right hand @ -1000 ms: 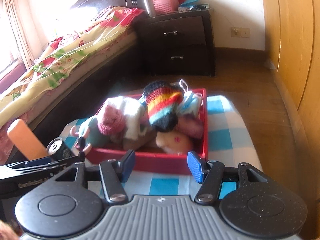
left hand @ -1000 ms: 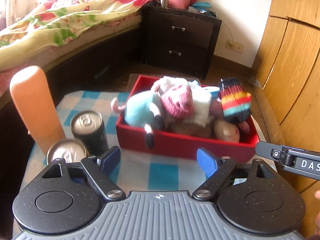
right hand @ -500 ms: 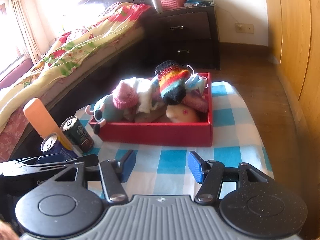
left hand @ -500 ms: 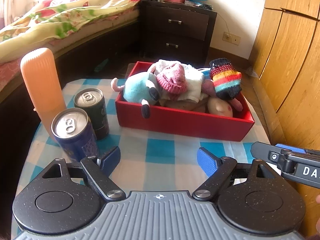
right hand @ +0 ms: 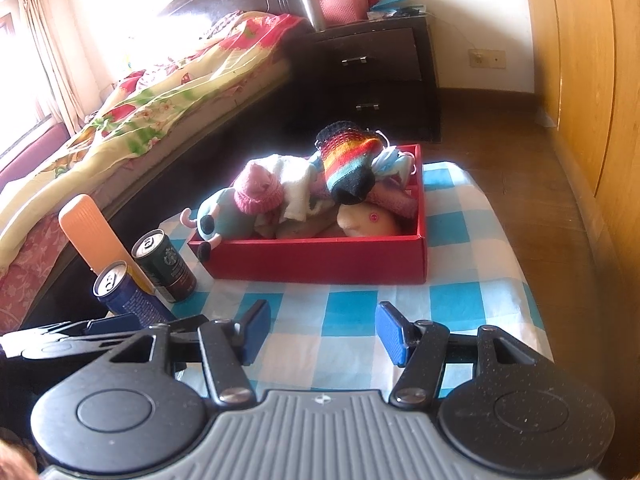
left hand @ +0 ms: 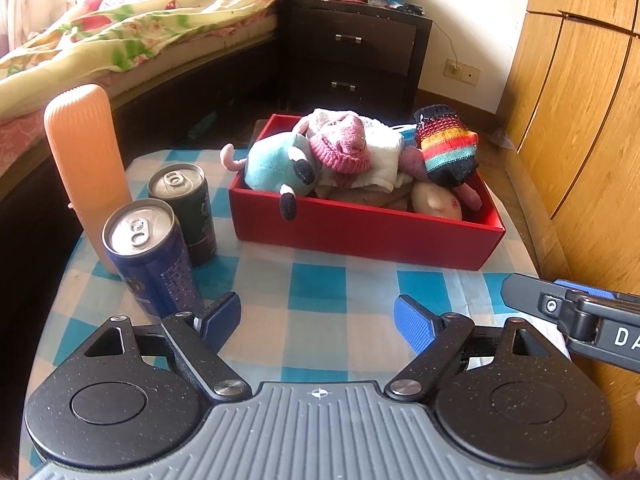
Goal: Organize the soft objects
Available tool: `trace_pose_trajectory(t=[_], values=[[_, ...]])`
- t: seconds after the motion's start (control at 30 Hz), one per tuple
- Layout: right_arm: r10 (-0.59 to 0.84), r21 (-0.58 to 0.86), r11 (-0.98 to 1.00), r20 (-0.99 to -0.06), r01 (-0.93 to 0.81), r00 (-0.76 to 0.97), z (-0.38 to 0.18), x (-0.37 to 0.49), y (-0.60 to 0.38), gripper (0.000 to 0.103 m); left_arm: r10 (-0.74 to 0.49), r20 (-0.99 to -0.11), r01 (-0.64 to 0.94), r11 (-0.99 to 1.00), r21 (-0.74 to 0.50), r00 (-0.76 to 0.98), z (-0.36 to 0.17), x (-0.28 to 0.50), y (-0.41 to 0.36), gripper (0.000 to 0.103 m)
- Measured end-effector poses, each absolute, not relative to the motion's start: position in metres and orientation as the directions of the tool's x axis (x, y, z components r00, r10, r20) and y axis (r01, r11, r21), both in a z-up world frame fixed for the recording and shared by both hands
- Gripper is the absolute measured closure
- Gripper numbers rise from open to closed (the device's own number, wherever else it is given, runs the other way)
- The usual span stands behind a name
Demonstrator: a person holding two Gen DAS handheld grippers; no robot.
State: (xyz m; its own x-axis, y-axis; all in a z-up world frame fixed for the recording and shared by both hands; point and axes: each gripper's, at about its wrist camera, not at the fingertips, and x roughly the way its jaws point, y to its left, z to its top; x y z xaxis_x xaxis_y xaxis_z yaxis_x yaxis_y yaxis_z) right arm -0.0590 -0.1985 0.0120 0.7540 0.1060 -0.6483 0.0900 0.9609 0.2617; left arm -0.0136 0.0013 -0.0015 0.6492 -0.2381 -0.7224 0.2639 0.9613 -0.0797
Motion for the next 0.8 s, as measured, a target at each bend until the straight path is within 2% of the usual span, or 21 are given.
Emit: trace_pose_trajectory(t=[0.23, 0.8], values=[[0.054, 0.198, 0.975, -0.638, 0.097, 0.768, 0.012, -0.059, -0.192, 0.067, -0.239, -0.726, 0.264, 0.961, -0.082, 0.645, -0.004, -0.013, 0.0, 0.021], [-0.001, 0.152, 0.98, -0.642, 0.129, 0.766, 0.008, -0.056, -0.187, 0.066, -0.245, -0.726, 0.259, 0.961, -0.095, 0.643, -0.005, -0.013, -0.001, 0.021]])
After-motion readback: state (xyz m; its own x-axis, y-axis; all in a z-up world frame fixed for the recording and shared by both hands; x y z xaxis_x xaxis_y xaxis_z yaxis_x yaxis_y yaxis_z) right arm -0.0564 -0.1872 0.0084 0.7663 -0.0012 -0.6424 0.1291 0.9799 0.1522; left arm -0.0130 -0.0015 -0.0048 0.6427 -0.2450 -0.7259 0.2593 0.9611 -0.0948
